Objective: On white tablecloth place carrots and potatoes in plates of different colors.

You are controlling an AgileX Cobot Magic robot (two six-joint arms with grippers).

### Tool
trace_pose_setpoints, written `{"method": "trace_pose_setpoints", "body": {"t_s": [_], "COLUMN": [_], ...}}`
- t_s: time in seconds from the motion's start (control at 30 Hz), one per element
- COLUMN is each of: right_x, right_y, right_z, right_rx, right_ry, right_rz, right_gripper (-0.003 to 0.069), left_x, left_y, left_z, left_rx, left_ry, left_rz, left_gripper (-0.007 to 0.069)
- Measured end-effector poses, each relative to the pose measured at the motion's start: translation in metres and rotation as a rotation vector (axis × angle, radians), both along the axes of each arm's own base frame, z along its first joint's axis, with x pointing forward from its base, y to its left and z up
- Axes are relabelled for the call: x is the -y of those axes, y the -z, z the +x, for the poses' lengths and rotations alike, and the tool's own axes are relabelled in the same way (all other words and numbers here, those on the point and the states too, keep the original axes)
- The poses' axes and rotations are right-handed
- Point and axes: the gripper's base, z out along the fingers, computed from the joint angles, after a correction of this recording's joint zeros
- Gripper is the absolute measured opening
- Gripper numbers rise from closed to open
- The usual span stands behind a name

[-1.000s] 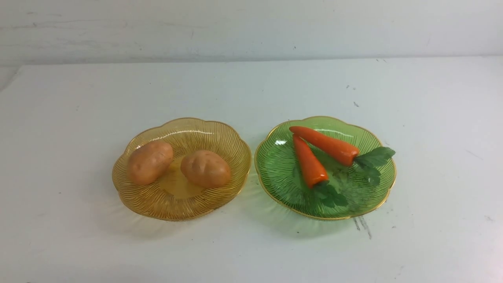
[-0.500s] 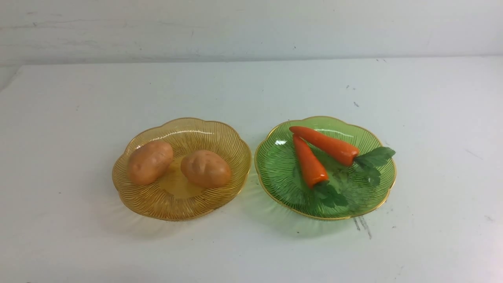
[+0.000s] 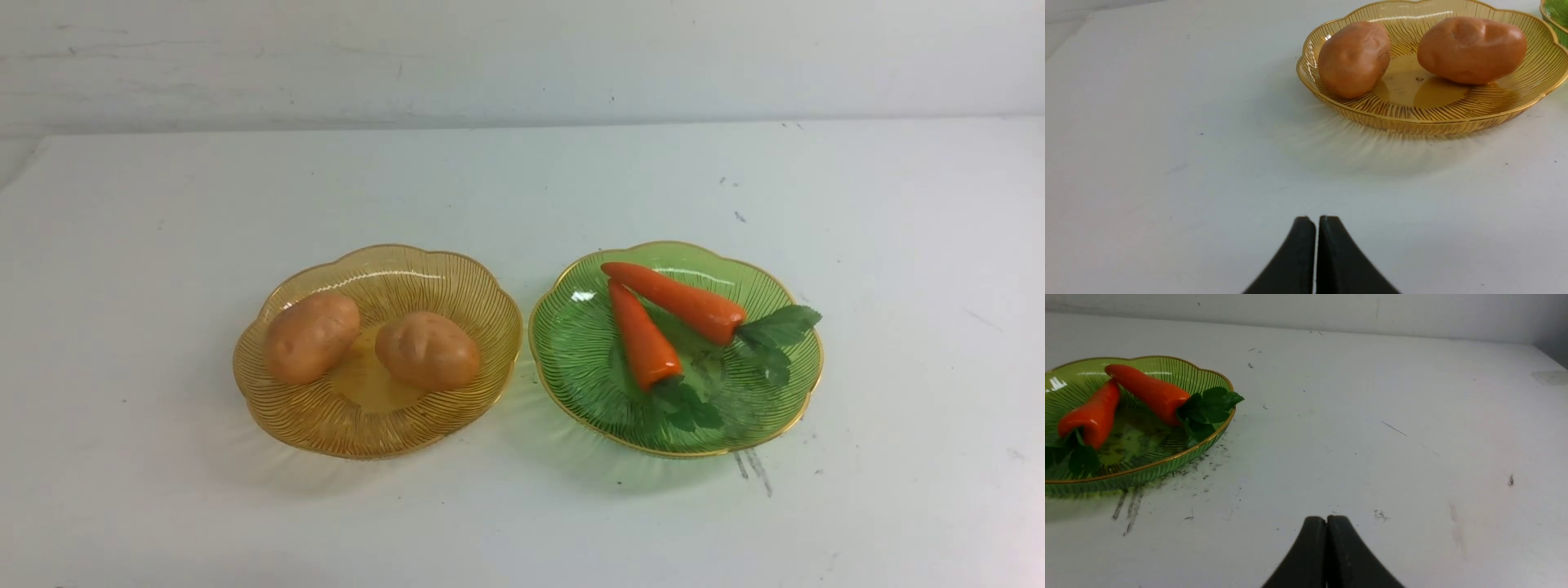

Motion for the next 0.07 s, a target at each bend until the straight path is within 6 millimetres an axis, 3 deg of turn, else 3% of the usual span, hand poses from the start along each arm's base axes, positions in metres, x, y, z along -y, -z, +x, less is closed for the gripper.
{"method": "trace_pose_setpoints", "body": {"t_s": [0.07], "right_x": [0.0], "right_y": [0.0], "right_z": [0.0], "right_rx": [0.0], "right_ry": [0.0], "right_rz": [0.0], "right_gripper": [-0.0015], "left_x": [0.0], "left_y": [0.0], "left_z": [0.0], "left_rx": [0.0], "left_ry": [0.0], "left_rz": [0.0], "left_gripper": [-0.0003]}}
